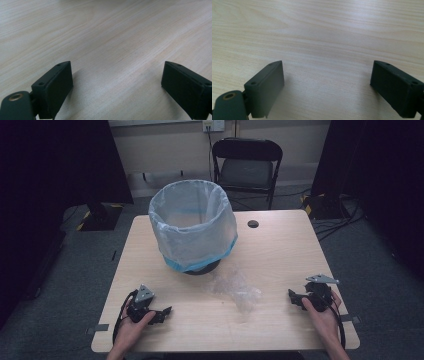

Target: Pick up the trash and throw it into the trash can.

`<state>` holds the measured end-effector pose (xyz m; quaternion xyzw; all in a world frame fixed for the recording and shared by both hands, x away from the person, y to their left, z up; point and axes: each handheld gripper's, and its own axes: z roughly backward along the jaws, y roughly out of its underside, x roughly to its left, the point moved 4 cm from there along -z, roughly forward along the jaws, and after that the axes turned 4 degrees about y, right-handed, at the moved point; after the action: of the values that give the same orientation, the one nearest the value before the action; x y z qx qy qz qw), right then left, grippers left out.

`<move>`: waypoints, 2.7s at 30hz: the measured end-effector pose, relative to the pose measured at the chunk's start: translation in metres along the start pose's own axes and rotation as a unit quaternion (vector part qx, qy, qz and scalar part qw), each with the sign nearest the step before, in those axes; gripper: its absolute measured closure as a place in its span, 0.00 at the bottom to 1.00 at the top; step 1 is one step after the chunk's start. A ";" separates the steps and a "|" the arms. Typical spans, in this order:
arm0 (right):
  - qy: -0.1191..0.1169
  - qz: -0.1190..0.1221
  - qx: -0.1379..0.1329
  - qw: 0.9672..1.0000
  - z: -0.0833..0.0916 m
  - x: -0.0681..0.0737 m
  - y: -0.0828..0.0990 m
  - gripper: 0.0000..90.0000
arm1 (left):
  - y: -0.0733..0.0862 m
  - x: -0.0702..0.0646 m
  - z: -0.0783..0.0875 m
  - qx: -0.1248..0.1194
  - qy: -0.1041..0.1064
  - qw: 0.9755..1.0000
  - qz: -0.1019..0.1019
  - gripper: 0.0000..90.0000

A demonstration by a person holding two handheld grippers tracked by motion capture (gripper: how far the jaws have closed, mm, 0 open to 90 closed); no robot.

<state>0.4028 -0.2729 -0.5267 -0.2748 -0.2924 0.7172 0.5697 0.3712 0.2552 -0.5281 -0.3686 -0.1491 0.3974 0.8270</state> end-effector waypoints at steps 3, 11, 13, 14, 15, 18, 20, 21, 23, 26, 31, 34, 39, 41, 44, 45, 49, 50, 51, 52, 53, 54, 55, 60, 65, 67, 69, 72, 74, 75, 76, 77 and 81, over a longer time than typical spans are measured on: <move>0.000 -0.001 0.000 1.000 0.000 0.000 0.000 0.12 | 0.000 0.000 0.000 -0.001 0.001 1.000 0.001 0.11; -0.007 0.006 0.010 1.000 0.000 0.000 -0.002 0.16 | 0.000 0.000 0.000 -0.001 0.002 1.000 0.001 0.11; -0.014 0.018 0.022 1.000 0.002 0.000 -0.005 0.23 | 0.000 0.000 0.000 -0.001 0.002 1.000 0.001 0.11; -0.017 0.017 0.024 0.999 0.004 0.001 -0.007 0.23 | 0.000 0.000 0.000 -0.001 0.002 1.000 0.001 0.11; -0.023 0.018 0.022 0.999 0.005 0.001 -0.008 0.23 | 0.000 0.000 0.000 -0.001 0.003 1.000 0.001 0.11; -0.040 0.022 0.015 0.999 0.010 0.005 -0.013 0.25 | 0.000 0.000 0.000 -0.002 0.004 1.000 0.001 0.11; -0.056 0.015 0.007 0.998 0.014 0.008 -0.017 0.25 | 0.000 0.000 0.000 -0.002 0.003 1.000 0.001 0.11; -0.061 0.014 0.003 0.998 0.017 0.010 -0.020 0.26 | 0.000 0.000 0.000 -0.001 0.003 1.000 0.001 0.11; -0.076 0.019 -0.006 0.997 0.023 0.017 -0.024 0.28 | 0.000 0.000 0.000 -0.001 0.003 1.000 0.001 0.11; -0.097 0.030 -0.016 0.995 0.032 0.029 -0.029 0.29 | 0.000 0.000 0.000 -0.001 0.003 1.000 0.001 0.11; -0.134 0.045 -0.034 0.989 0.047 0.051 -0.042 0.28 | 0.000 0.000 0.000 -0.001 0.002 1.000 0.001 0.11; -0.149 0.050 -0.041 0.987 0.052 0.065 -0.051 0.25 | 0.000 0.000 0.000 -0.001 0.002 1.000 0.001 0.11; -0.176 0.074 -0.048 0.980 0.059 0.094 -0.064 0.23 | 0.000 0.000 0.000 -0.001 0.002 1.000 0.001 0.11; -0.187 0.084 -0.052 0.977 0.061 0.105 -0.070 0.23 | 0.000 0.000 0.000 -0.002 0.002 1.000 0.001 0.11; -0.201 0.097 -0.051 0.973 0.061 0.122 -0.075 0.21 | 0.000 0.000 0.000 -0.001 0.002 1.000 0.001 0.11; -0.207 0.103 -0.050 0.972 0.060 0.128 -0.076 0.21 | 0.000 0.000 0.000 -0.001 0.002 1.000 0.001 0.11; -0.229 0.122 -0.044 0.965 0.057 0.152 -0.075 0.19 | 0.000 0.000 0.000 -0.001 0.002 1.000 0.001 0.11; -0.234 0.128 -0.041 0.963 0.056 0.158 -0.074 0.19 | 0.000 0.000 0.000 -0.001 0.002 1.000 0.001 0.11; -0.239 0.135 -0.038 0.961 0.055 0.165 -0.073 0.18 | 0.000 0.000 0.000 -0.001 0.002 1.000 0.001 0.11; -0.242 0.140 -0.035 0.960 0.054 0.168 -0.071 0.18 | 0.000 0.000 0.000 -0.001 0.002 1.000 0.001 0.11; -0.244 0.144 -0.032 0.958 0.052 0.173 -0.070 0.18 | 0.000 0.000 0.000 -0.001 0.002 1.000 0.001 0.11; -0.245 0.150 -0.029 0.957 0.050 0.176 -0.068 0.18 | 0.000 0.000 0.000 -0.001 0.002 1.000 0.001 0.11; -0.244 0.154 -0.024 0.957 0.048 0.180 -0.066 0.18 | 0.000 0.000 0.000 -0.001 0.002 1.000 0.001 0.11; -0.229 0.163 0.009 0.960 0.024 0.181 -0.057 0.26 | 0.000 0.000 0.000 -0.001 0.002 1.000 0.001 0.11; -0.234 0.154 0.027 0.960 0.005 0.172 -0.049 0.46 | 0.000 0.000 0.000 -0.001 0.002 1.000 0.001 0.11; -0.240 0.148 0.028 0.959 -0.001 0.170 -0.046 0.55 | 0.000 0.000 0.000 -0.001 0.002 1.000 0.001 0.11; -0.239 0.145 0.030 0.960 -0.004 0.170 -0.044 0.66 | 0.000 0.000 0.000 -0.001 0.002 1.000 0.001 0.11; -0.242 0.138 0.040 0.959 -0.007 0.167 -0.043 0.79 | 0.000 0.000 0.000 -0.001 0.002 1.000 0.001 0.11; -0.247 0.137 0.040 0.958 -0.007 0.166 -0.043 0.86 | 0.000 0.000 0.000 -0.001 0.002 1.000 0.001 0.11; -0.249 0.135 0.041 0.958 -0.006 0.165 -0.043 0.89 | 0.000 0.000 0.000 -0.001 0.002 1.000 0.001 0.11; -0.249 0.134 0.040 0.958 -0.006 0.164 -0.043 0.91 | 0.000 0.000 0.000 -0.001 0.002 1.000 0.001 0.11; -0.251 0.132 0.040 0.958 -0.004 0.163 -0.043 0.93 | 0.000 0.000 0.000 -0.001 0.002 1.000 0.001 0.11; -0.255 0.129 0.026 0.958 0.003 0.160 -0.046 0.96 | 0.000 0.000 0.000 -0.001 0.002 1.000 0.001 0.11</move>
<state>0.3991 -0.1083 -0.5009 -0.1034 -0.3715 0.8383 0.3853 0.3713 0.2552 -0.5282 -0.3705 -0.1478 0.3970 0.8266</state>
